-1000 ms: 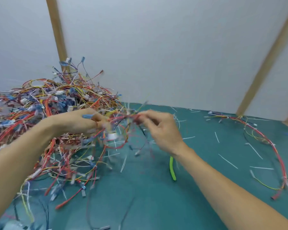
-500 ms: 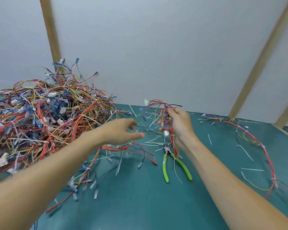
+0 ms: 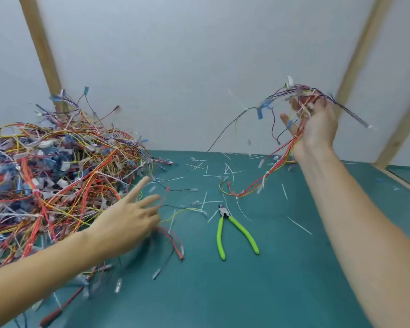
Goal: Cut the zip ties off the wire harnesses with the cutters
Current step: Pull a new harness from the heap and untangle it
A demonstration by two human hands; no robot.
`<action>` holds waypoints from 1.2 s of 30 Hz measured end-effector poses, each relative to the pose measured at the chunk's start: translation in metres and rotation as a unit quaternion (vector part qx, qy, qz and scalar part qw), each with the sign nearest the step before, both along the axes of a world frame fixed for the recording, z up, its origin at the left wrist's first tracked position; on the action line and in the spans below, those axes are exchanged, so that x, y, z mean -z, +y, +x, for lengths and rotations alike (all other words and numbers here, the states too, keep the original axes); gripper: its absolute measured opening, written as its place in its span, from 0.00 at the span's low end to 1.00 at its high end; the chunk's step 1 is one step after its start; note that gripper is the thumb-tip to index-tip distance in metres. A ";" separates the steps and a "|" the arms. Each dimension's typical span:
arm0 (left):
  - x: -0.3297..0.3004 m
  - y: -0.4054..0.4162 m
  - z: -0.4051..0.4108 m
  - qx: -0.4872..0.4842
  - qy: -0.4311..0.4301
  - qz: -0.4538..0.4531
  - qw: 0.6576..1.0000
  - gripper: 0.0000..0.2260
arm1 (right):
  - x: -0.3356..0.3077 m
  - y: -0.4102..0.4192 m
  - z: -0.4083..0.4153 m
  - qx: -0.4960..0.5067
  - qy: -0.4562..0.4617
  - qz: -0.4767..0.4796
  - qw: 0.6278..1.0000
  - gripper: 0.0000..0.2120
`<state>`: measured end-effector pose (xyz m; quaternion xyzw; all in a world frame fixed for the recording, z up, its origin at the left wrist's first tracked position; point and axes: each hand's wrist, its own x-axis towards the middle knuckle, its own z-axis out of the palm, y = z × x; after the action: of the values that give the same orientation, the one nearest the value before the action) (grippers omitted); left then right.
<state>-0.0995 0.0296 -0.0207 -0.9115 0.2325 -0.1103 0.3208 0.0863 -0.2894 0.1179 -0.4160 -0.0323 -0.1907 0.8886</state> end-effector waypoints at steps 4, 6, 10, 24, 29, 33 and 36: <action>-0.013 -0.010 -0.007 -0.246 0.117 0.092 0.958 0.14 | 0.002 -0.001 0.011 0.019 0.037 0.027 0.999 0.13; -0.028 -0.023 0.003 -0.325 0.155 0.111 0.926 0.13 | 0.014 0.016 0.006 -0.026 0.042 -0.072 0.996 0.11; -0.052 -0.051 0.031 -0.360 0.192 0.084 0.909 0.17 | 0.040 0.043 -0.006 -0.108 0.062 -0.144 0.982 0.09; 0.008 -0.030 0.045 -0.190 0.132 -0.071 0.970 0.11 | 0.014 0.005 -0.001 -0.106 -0.075 -0.138 0.982 0.13; -0.019 -0.018 0.006 -0.184 0.249 0.080 0.948 0.13 | -0.002 0.002 -0.003 -0.130 -0.100 -0.060 0.985 0.11; -0.056 -0.024 0.012 -0.314 0.236 0.056 0.918 0.05 | -0.022 0.014 -0.018 -0.214 -0.125 0.012 0.969 0.12; -0.077 -0.035 0.045 -0.239 0.046 -0.151 0.958 0.08 | -0.039 0.025 -0.035 -0.276 -0.158 0.038 0.947 0.12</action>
<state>-0.0540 -0.0055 0.0562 -0.9825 0.0035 -0.0220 0.1849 0.0514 -0.2641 0.1571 -0.3213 -0.2788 -0.0027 0.9050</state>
